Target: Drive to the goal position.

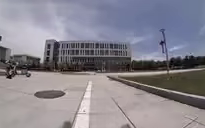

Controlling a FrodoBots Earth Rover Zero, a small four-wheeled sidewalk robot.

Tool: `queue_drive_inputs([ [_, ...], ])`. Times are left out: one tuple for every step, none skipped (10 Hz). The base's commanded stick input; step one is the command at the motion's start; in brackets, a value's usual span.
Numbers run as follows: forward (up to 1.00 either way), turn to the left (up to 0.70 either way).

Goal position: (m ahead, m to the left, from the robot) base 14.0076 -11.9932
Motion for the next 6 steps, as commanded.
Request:
queue_drive_inputs([
  [0.7, 0.0],
  [0.7, 0.01],
  [0.7, 0.12],
  [0.7, 0.29],
  [0.7, 0.35],
  [0.7, 0.35],
])
